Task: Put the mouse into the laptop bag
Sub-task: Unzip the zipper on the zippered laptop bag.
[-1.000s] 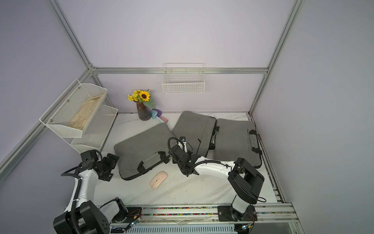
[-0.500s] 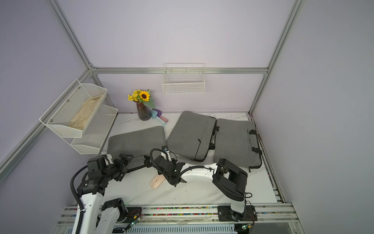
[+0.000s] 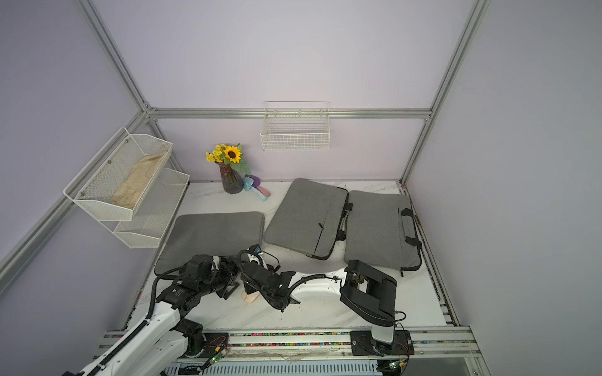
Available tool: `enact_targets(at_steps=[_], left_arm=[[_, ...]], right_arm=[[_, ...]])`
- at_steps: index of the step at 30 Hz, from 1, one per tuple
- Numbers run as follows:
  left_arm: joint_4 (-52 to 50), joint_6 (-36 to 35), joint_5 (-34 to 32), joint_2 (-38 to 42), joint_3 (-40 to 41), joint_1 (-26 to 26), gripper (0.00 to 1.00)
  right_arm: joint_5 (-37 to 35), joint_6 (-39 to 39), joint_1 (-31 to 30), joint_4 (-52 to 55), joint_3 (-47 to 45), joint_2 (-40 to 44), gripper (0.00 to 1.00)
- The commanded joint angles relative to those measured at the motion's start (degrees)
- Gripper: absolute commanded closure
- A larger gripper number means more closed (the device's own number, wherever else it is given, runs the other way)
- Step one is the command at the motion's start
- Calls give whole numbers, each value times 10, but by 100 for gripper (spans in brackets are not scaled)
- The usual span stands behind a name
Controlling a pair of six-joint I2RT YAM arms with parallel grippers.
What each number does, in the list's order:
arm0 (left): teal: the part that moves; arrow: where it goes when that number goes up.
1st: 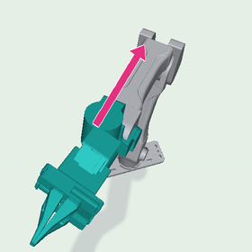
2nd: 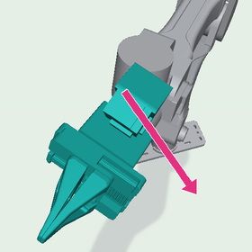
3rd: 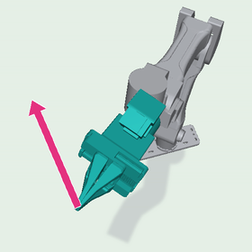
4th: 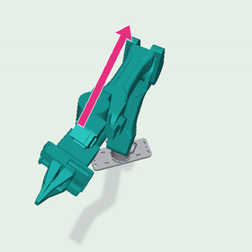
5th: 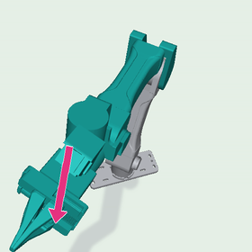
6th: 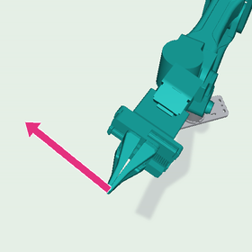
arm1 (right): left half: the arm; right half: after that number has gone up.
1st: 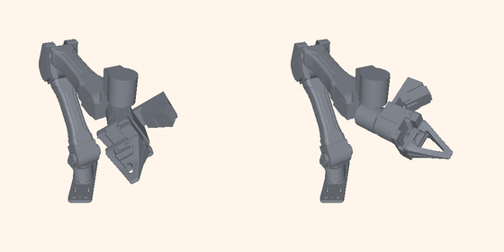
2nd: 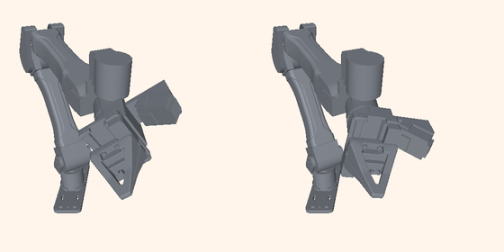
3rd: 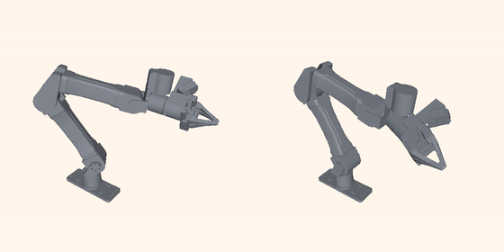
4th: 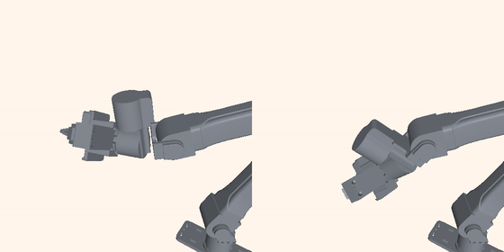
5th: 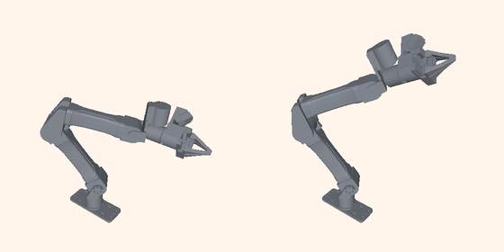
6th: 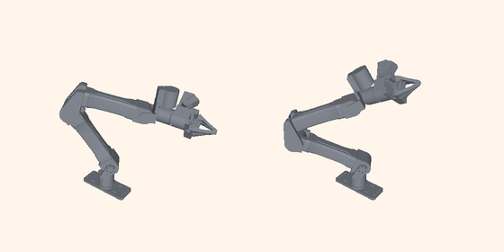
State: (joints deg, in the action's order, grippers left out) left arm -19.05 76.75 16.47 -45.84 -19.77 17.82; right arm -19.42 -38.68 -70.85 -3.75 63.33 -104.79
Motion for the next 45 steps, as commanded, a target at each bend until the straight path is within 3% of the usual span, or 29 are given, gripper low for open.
enact_targets(at_steps=[1,2,4,6,12,14,20,31,43,44,45], left_arm=[[67,11,-50,-40,-8,9,12],[71,9,-54,-51,-10,9,17],[71,5,-69,-67,-17,10,42],[68,3,-82,-71,-22,9,58],[34,-10,-107,-71,-38,10,93],[31,-10,-111,-69,-37,10,100],[20,-12,-115,-51,-36,11,100],[2,-12,-115,-4,-26,12,100],[4,-25,-91,-2,-31,13,100],[1,-29,-90,-6,-35,13,88],[-5,-37,-92,-11,-45,12,62]], right_arm=[[4,7,-11,-60,-10,20,100],[3,8,-14,-64,-15,24,100],[2,6,-16,-65,-21,29,100],[0,4,-16,-63,-27,31,100],[-27,-10,-15,-54,-49,43,100],[-29,-14,-16,-48,-55,48,100],[-60,-32,1,-20,-61,26,100],[-28,-34,81,-37,-95,18,100],[-41,-6,124,-47,-27,-66,100],[-42,-6,128,-47,-27,-64,100],[-41,-6,132,-47,-26,-63,100]])
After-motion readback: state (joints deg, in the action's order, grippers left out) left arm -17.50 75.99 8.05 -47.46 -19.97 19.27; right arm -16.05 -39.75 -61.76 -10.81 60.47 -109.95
